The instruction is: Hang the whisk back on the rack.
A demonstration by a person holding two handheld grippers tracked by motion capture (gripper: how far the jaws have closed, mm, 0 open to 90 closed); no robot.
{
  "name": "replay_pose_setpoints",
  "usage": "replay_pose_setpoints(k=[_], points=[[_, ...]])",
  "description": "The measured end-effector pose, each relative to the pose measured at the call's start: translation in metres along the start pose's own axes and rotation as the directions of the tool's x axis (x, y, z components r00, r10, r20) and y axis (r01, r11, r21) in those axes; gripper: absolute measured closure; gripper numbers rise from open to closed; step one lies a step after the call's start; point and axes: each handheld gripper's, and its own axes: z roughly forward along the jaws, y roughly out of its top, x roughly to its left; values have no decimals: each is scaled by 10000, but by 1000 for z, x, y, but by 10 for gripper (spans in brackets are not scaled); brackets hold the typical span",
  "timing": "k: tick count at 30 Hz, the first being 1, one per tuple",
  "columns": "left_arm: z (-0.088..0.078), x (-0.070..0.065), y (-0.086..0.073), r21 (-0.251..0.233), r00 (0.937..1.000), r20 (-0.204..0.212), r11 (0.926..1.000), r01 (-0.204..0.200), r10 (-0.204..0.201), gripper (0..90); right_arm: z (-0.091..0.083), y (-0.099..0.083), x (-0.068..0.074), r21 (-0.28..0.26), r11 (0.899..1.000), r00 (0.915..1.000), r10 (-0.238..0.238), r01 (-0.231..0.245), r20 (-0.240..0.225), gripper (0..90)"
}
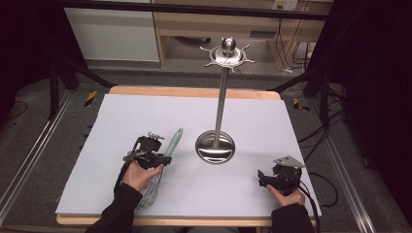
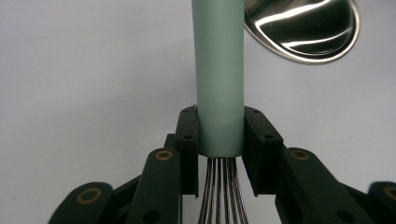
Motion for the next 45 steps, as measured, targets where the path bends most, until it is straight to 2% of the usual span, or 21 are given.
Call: replay_pose_setpoints(k=[4, 6, 7, 8, 12, 24, 26, 33, 38, 45], points=[[-10, 1, -7, -528, 9998, 157, 9986, -96, 105, 689, -1, 0, 0, 3, 10000, 10000, 43, -43, -9, 67], [-12, 1, -8, -613, 9997, 204, 9981, -90, 102, 689, -1, 0, 0, -3, 10000, 10000, 22, -22, -3, 67], [-17, 2, -11, -860, 9995, 295, 9963, -86, 111, 689, -1, 0, 0, -14, 10000, 10000, 38, -38, -28, 67], [-17, 2, -11, -860, 9995, 295, 9963, -86, 111, 689, -1, 0, 0, -27, 10000, 10000, 30, -30, -25, 67], [-28, 5, -18, -1311, 9985, 523, 9913, -80, 150, 689, -1, 0, 0, -27, 9999, 10000, 97, -96, 8, 67], [-48, 2, -25, -2199, 9967, 649, 9749, -338, 492, 689, -2, 1, 2, -94, 10000, 10000, 1, -1, 8, 67], [-50, 1, -26, -2349, 9963, 662, 9713, -385, 555, 689, -2, 1, 2, -107, 9999, 10000, -12, 12, 5, 67], [-65, -2, -28, -3125, 9950, 681, 9487, -477, 725, 690, -3, 1, 2, -168, 9999, 10000, -21, 21, -26, 67], [-74, -3, -28, -3509, 9947, 656, 9350, -510, 788, 690, -3, 1, 3, -172, 9998, 10000, 28, -29, -40, 66], [-78, -7, -27, -3743, 9936, 635, 9252, -631, 935, 690, -3, 1, 2, -187, 9998, 10000, -2, 2, -21, 66]])
